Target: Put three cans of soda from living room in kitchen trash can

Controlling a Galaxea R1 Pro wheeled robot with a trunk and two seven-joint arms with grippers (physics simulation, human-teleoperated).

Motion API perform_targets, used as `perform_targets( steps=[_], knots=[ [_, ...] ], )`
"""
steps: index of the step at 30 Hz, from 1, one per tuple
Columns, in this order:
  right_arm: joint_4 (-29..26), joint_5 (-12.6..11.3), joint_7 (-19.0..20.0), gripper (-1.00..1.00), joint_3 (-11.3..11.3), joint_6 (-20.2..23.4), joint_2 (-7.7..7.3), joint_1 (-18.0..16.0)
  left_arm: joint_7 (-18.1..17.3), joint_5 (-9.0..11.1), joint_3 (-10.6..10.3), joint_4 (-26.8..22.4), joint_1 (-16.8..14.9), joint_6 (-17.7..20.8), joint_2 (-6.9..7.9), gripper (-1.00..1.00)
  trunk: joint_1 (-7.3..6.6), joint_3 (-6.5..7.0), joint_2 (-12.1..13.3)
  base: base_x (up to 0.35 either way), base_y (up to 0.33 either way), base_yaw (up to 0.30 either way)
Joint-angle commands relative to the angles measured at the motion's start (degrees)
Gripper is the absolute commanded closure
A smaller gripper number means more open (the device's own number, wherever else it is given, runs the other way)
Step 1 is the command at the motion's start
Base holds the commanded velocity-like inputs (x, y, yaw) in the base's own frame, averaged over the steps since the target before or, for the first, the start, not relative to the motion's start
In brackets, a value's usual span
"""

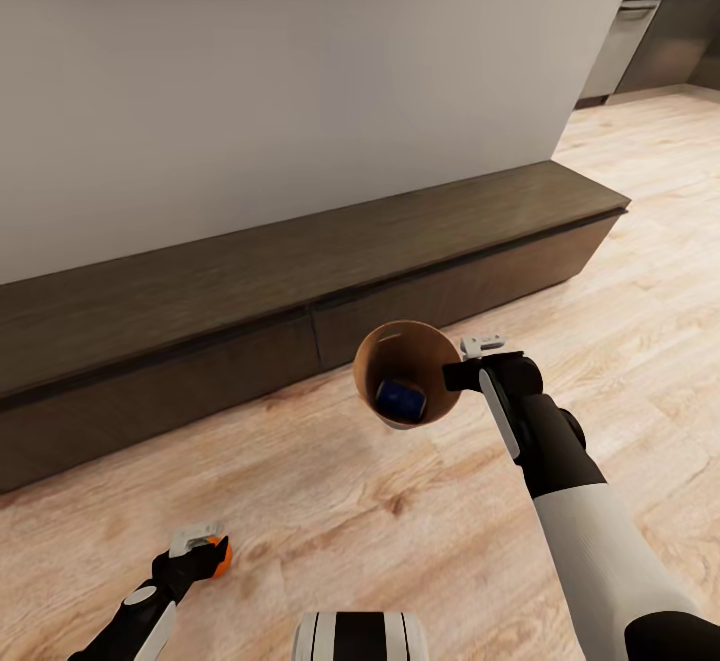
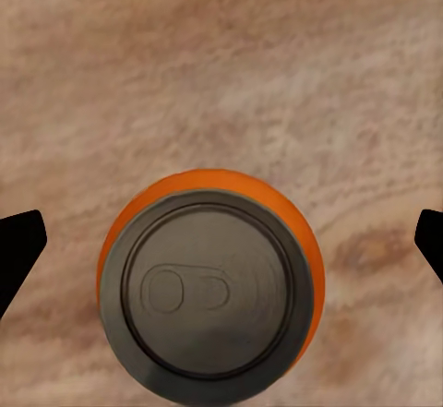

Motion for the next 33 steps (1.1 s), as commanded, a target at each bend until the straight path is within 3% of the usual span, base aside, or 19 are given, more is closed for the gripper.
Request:
perform_targets(
  steps=[1,33],
  knots=[
    [0.0,-0.9,0.2,1.00,0.0,0.0,0.01,0.0,0.0,0.0,0.0,0.0,0.0,0.0,0.00,-1.00,-0.01,-0.07,0.0,0.000,0.000,0.000],
    [0.0,-1.0,0.2,1.00,0.0,0.0,0.01,0.0,0.0,0.0,-0.1,0.0,0.0,0.0,0.00,-1.00,-0.01,-2.13,0.0,0.000,0.000,0.000]
  ],
)
